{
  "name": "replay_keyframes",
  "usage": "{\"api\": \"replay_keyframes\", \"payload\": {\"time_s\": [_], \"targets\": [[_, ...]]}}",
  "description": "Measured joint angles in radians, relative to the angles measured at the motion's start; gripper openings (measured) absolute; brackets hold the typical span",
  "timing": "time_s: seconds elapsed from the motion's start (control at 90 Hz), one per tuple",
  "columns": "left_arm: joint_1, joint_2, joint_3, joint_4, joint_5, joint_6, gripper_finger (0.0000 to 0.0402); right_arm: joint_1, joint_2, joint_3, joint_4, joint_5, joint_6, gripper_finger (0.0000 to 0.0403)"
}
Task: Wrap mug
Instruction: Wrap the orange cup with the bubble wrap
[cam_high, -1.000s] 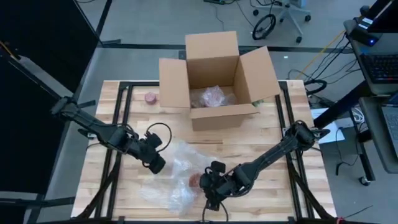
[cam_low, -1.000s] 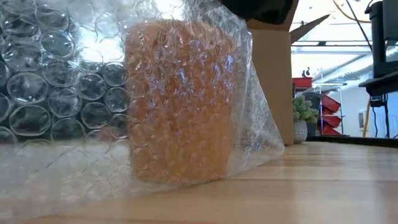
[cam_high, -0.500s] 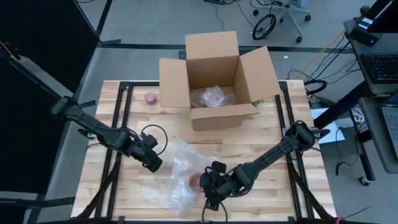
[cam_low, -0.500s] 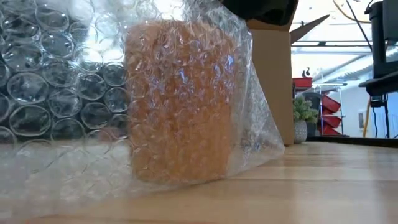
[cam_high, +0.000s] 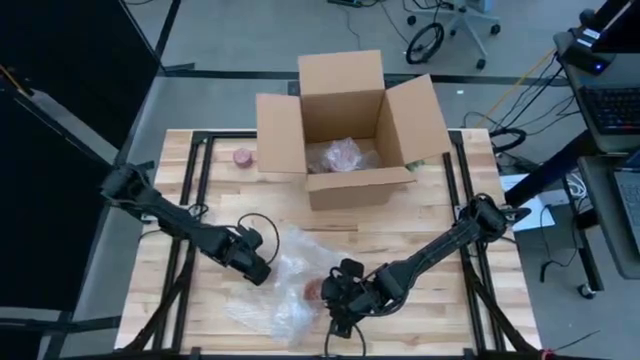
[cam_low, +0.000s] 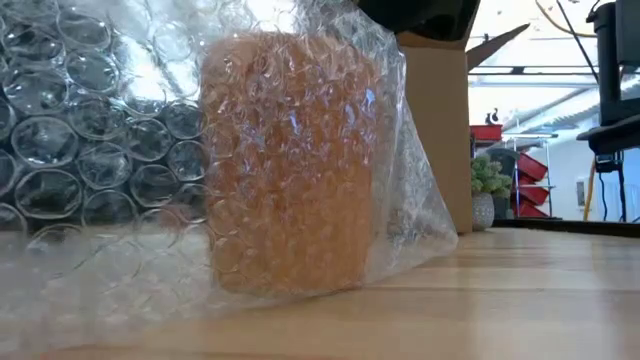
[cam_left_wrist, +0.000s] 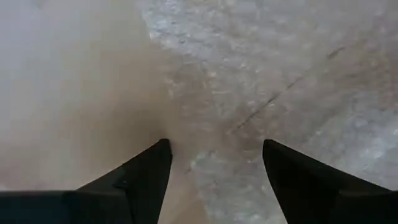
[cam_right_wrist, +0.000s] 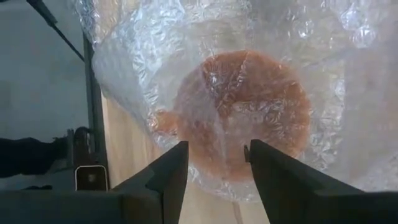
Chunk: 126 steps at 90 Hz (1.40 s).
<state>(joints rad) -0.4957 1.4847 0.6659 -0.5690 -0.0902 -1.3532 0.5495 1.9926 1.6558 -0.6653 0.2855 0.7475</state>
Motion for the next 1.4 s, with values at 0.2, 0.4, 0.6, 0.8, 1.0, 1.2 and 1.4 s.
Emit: {"api": "replay_keyframes", "payload": {"time_s": [0.2,0.4,0.6,0.8,1.0,1.2,1.4], "targets": [[-0.024,0.042,0.003,0.155,0.007,0.000,0.0175,0.000,0.000,0.000,0.002,0.000,0.000,0.0157],[-0.028,0.018,-0.001,0.141,0.027,-0.004,0.0026,0.000,0.000,0.000,0.000,0.000,0.000,0.0157],[-0.031,-0.109,0.044,0.076,0.048,-0.022,0.0007,-0.004,0.005,0.000,-0.004,0.000,-0.007,0.0157],[-0.031,-0.242,0.107,0.068,-0.005,-0.022,0.0003,-0.014,0.035,0.001,0.007,-0.029,-0.007,0.0157],[-0.030,-0.286,0.166,0.101,-0.053,-0.014,0.0004,-0.029,0.065,0.001,0.018,-0.053,-0.008,0.0157],[-0.028,-0.289,0.217,0.225,-0.088,0.053,0.0004,-0.050,0.068,0.001,0.020,-0.058,-0.011,0.0157],[-0.015,-0.287,0.220,0.288,-0.125,0.079,0.0004,-0.090,0.068,0.001,0.035,-0.097,-0.011,0.0157]]}}
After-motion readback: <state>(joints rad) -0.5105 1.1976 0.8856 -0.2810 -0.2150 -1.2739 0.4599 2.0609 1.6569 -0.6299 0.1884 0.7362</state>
